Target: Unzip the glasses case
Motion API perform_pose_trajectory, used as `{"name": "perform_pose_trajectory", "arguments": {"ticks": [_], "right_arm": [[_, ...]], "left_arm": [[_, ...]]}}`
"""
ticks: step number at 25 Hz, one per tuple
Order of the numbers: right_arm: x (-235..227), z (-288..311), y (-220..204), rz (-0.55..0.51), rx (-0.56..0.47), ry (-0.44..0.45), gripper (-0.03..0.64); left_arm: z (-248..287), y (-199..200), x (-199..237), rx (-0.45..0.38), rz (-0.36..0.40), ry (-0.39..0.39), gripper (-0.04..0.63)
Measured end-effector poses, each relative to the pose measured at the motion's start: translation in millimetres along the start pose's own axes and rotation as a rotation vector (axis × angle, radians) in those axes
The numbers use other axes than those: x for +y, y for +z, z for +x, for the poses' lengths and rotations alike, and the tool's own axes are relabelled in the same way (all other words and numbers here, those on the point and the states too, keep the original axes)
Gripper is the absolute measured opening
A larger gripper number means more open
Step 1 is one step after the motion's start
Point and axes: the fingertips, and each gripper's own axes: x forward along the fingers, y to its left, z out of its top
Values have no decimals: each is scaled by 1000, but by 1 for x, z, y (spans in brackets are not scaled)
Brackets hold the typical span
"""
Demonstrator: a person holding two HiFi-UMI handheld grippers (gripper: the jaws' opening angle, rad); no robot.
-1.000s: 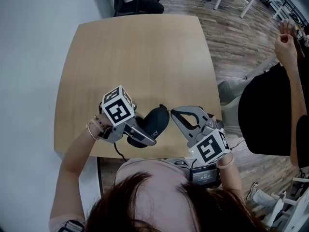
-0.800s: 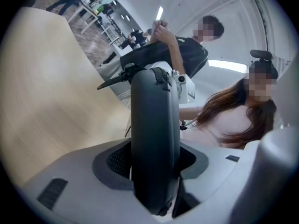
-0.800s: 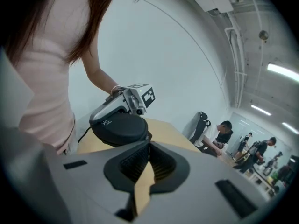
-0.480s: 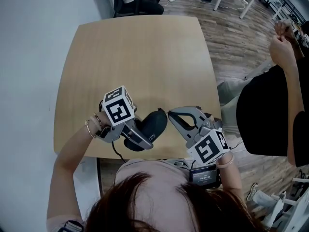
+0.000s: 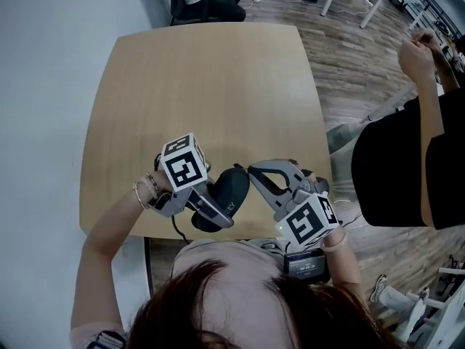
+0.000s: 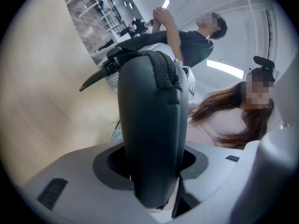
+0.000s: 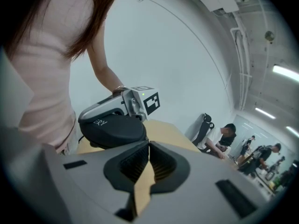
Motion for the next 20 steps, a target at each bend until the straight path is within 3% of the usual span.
{"name": "perform_pose_trajectory", "arguments": {"ticks": [9,20], "right_arm": [[-1,-2,-9,51,13,-47,17],[-10,4,-9,7,35,-114,20]], "left_arm": [[-5,9,15,-174,47,71,233],[-20,5,29,-157,83,182,234]]}}
